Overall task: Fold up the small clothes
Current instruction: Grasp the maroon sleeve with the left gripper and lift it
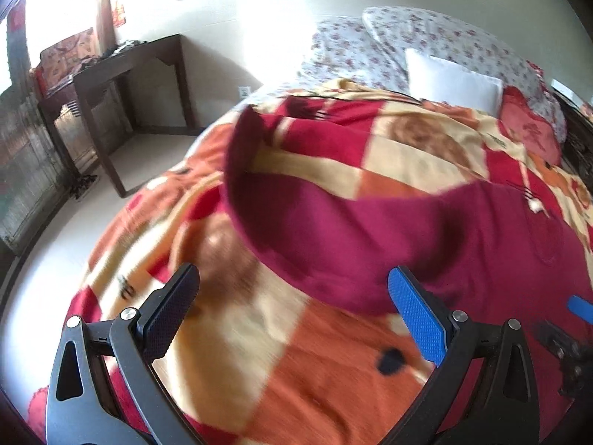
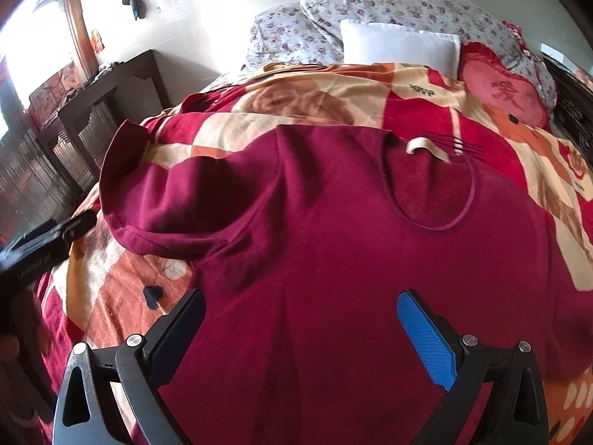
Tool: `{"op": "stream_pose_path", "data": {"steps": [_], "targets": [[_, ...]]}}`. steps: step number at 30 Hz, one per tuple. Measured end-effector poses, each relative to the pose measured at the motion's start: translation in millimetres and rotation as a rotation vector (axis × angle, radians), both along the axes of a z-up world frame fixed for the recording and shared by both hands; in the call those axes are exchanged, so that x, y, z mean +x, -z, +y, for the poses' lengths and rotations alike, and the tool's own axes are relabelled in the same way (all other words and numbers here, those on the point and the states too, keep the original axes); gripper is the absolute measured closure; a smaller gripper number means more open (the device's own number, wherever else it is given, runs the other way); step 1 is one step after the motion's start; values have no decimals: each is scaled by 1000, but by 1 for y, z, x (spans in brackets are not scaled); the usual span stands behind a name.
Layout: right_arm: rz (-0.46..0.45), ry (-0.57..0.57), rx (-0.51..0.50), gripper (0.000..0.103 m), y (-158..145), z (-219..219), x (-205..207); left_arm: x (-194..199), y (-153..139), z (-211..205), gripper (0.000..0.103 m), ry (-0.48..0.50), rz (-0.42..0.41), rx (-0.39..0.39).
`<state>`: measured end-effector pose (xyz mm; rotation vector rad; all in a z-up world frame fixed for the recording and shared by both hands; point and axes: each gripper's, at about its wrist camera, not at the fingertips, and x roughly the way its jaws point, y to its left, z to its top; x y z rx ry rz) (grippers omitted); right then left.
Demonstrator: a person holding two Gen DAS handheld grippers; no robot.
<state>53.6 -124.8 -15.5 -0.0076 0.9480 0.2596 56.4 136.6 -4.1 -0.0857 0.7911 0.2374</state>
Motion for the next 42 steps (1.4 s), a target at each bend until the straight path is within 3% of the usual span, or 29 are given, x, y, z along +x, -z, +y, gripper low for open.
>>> {"op": "stream_pose_path", "data": {"steps": [6,15,18,20,21,23,26,29,33,37,39,42], "targets": [[13,-22,3,1,5,12,6,38,7,48,1,-90,26,-24],[59,-23,8,1,16,12,11,103,22,81,1,-130,60,-12],[70,-18,14,1,19,9,12,122,37,89,13,-141,103,-1],[77,-14,14,1,21,6,12,129,46,93,37,-135,128,-30],[81,-10,15,1,23,4,12,131,50,95,44,-129,135,-49],[90,-1,22,1,25,0,13,133,54,99,74,-107,129,-124],[96,25,52,1,24,-10,14,126,46,97,89,-101,100,-197],[87,48,67,1,20,-21,13,114,20,80,92,-36,33,-230],[62,97,79,1,10,-42,12,90,-29,35,94,120,-81,-303],[35,173,133,1,2,-72,7,77,-55,-27,94,283,-105,-296],[40,209,164,1,1,-87,3,73,-52,-42,94,295,-88,-280],[51,207,171,1,0,-95,-4,71,-37,-51,93,225,-48,-174]]}}
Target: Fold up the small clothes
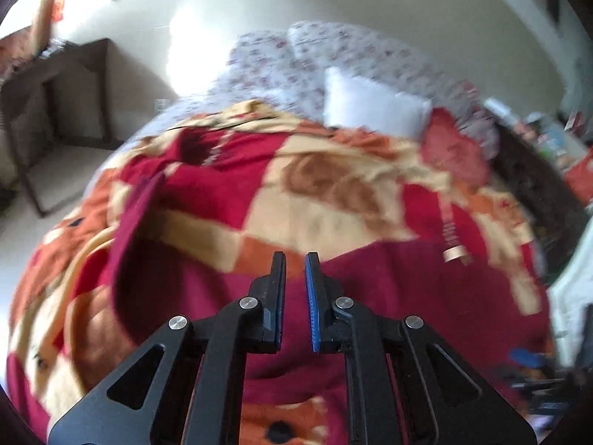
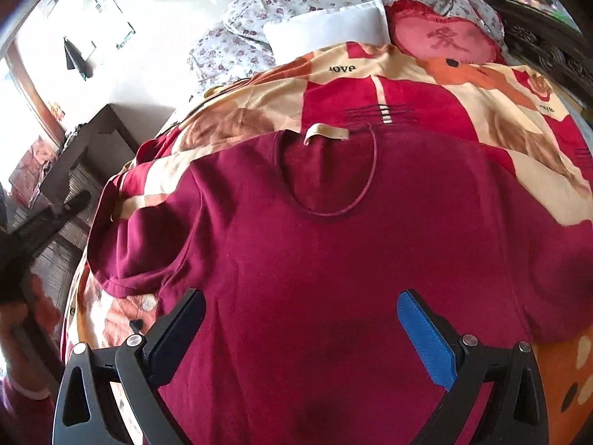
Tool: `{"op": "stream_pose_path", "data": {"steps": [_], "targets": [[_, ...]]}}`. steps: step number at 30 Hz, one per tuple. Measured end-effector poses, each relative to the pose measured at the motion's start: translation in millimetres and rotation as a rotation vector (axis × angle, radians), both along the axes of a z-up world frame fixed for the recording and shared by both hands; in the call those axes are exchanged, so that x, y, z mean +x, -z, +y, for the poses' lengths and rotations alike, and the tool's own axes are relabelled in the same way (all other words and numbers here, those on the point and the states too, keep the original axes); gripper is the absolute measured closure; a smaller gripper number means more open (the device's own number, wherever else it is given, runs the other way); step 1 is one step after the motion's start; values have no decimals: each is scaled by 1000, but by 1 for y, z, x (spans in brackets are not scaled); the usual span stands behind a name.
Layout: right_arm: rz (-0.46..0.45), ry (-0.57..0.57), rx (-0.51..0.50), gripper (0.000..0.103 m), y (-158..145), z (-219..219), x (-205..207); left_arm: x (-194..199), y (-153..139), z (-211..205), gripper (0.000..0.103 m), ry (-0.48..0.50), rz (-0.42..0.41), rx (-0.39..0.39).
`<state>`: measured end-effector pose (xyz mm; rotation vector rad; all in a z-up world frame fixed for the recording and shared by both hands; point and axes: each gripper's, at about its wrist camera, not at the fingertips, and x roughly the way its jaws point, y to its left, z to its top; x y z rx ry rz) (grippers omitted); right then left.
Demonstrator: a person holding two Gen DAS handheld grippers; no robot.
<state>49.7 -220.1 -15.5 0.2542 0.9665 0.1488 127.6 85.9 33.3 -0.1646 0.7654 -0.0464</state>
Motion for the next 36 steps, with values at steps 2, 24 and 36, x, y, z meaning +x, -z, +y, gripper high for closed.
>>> {"op": "stream_pose_path", "data": {"steps": [2,24,36], "targets": [[-7,-5,-16,1,-1,-1,-3,0,10,9,93,-49,24,53],[9,-410,129,1,-41,201,112,4,97,137,55,-319,87,-15],[150,-469,118,1,20,374,230,-5,108,150,53,-314,0,-132]]}}
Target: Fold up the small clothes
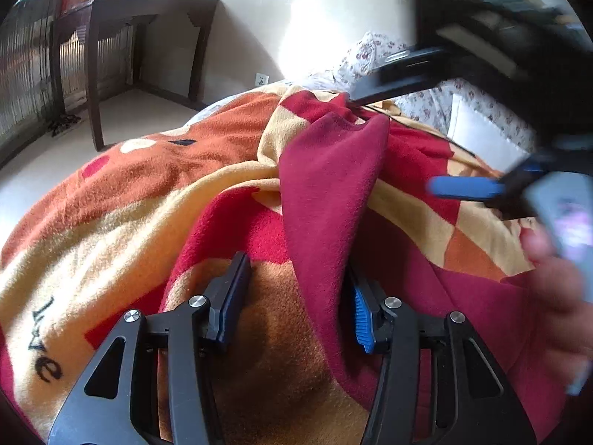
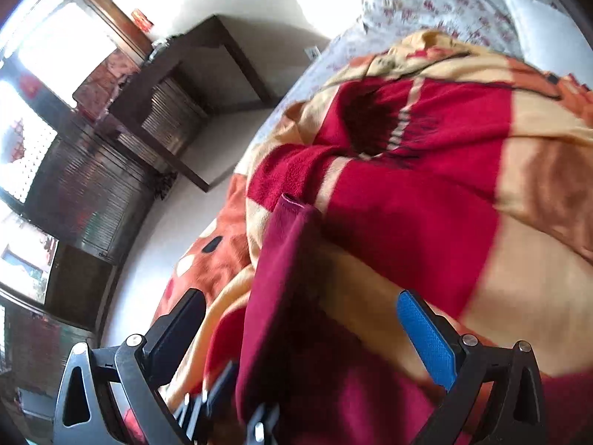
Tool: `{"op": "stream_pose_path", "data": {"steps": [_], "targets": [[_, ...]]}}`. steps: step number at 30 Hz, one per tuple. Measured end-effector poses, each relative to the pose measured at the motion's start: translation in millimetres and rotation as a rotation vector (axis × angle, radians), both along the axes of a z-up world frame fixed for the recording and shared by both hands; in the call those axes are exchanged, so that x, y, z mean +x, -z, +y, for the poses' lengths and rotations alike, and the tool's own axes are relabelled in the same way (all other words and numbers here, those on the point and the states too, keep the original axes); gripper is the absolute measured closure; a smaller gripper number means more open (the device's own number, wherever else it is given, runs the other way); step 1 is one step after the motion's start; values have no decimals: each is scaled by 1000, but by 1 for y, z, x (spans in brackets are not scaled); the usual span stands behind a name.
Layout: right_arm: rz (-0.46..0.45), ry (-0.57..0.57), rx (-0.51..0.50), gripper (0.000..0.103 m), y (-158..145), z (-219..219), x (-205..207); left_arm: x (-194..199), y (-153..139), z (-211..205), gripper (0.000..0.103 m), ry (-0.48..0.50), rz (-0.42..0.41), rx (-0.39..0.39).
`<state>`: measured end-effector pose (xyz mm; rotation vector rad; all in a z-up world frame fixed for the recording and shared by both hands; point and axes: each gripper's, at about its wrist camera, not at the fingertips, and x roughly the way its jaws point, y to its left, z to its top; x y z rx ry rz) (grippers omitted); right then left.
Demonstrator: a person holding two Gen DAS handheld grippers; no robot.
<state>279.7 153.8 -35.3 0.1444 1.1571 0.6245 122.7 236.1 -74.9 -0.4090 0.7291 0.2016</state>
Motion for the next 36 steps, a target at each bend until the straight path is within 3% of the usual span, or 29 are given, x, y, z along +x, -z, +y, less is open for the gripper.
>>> {"op": "stream_pose_path", "data": {"steps": [2,4,6,7,12,19,21,24,28,36], "targets": [[16,-7,28,18,11,11,5,0,3,4,52,-2,-12,-35],[33,-40,59,72,21,17,7,0,4,8,52,-6,-24,-66],[33,-52,50,88,27,17,4,-3,5,10,52,-7,-30,-74],[7,-52,52,92,26,13,-1,-3,5,10,51,-6,-31,-70],[-117,-28,118,96,-14,-40,-28,-5,-2,-2,45,24,-33,-12],[-269,69,156,96,-84,-172,-88,-30,-44,-40,38,237,-70,-36],[-305,122,146,96,-93,-214,-110,-42,-58,-63,37,294,-83,6],[-359,233,114,96,-96,-274,-140,-58,-71,-95,37,381,-99,63],[-314,398,127,96,-80,-345,-156,-70,-70,-130,37,486,-65,103],[-249,550,54,96,-42,-442,-196,-64,-58,-132,37,426,7,36]]}}
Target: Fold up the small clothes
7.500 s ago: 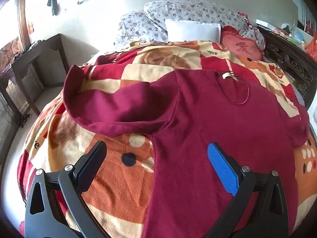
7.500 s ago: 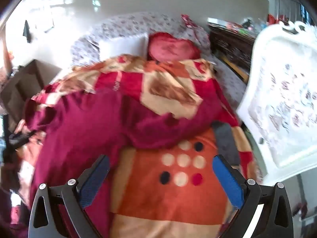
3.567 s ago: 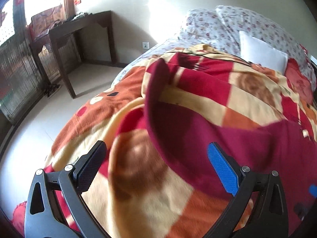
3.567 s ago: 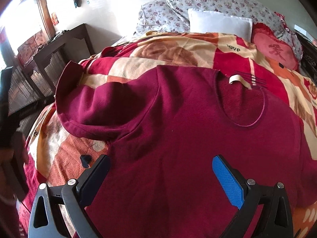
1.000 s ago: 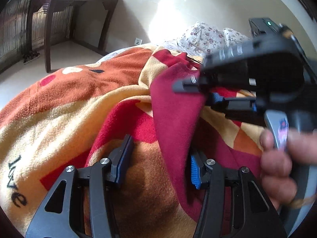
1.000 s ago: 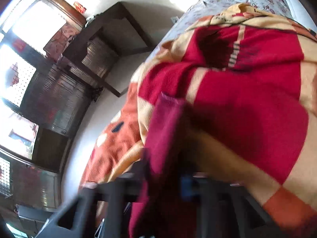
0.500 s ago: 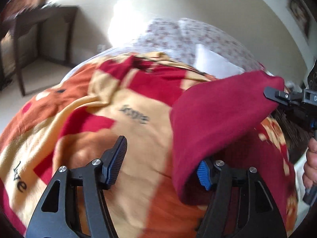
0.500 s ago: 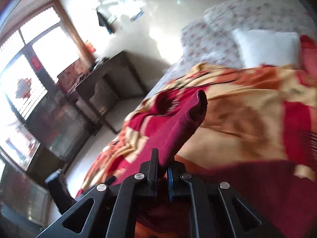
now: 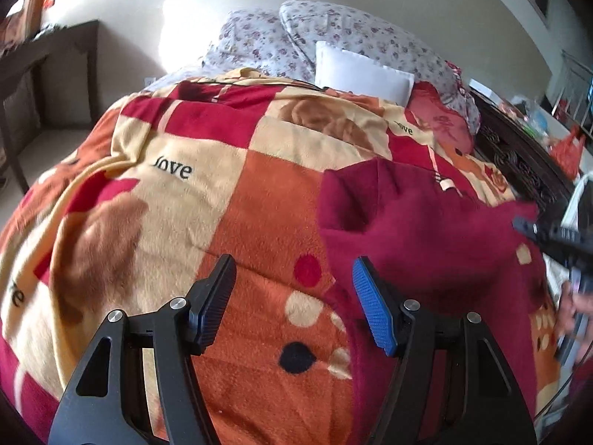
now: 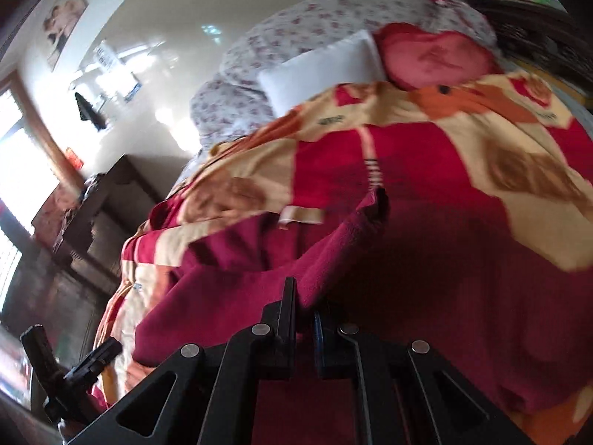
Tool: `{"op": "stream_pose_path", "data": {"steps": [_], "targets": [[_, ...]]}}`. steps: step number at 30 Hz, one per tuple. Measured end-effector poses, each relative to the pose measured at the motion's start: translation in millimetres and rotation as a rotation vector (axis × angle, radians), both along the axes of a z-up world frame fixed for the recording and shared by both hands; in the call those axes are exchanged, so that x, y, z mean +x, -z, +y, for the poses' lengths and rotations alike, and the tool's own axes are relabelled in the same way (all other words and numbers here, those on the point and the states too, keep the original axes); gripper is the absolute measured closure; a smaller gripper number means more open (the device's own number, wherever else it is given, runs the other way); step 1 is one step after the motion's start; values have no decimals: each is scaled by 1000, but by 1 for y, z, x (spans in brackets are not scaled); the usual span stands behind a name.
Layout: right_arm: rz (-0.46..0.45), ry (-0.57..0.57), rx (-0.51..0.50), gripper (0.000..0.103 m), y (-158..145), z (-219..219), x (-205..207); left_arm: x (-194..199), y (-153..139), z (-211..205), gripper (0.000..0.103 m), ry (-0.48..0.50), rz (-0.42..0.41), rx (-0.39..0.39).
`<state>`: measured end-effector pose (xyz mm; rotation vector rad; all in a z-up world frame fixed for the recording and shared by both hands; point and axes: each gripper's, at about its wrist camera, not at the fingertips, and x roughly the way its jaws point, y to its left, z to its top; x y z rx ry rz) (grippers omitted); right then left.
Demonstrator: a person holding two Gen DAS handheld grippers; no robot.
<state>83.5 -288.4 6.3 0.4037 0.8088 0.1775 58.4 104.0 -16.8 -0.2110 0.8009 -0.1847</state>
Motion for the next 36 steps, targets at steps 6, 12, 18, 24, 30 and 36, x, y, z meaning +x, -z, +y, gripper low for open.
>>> {"op": "stream_pose_path", "data": {"steps": [6,12,18,24,30,36], "targets": [[41,84,-54,96,24,-31,-18,-2,1,-30,37,47,3,43],[133,165,-60,96,44,-54,-39,7,10,-53,37,60,28,70],[243,243,-49,90,47,-74,-59,26,40,-65,37,23,132,174],[50,58,-94,89,-8,-17,-58,31,50,-53,37,-31,156,143],[50,-389,-192,89,11,106,17,30,55,-52,35,-56,154,134],[78,-582,-474,89,52,170,55,29,57,-50,33,-59,145,123]]}}
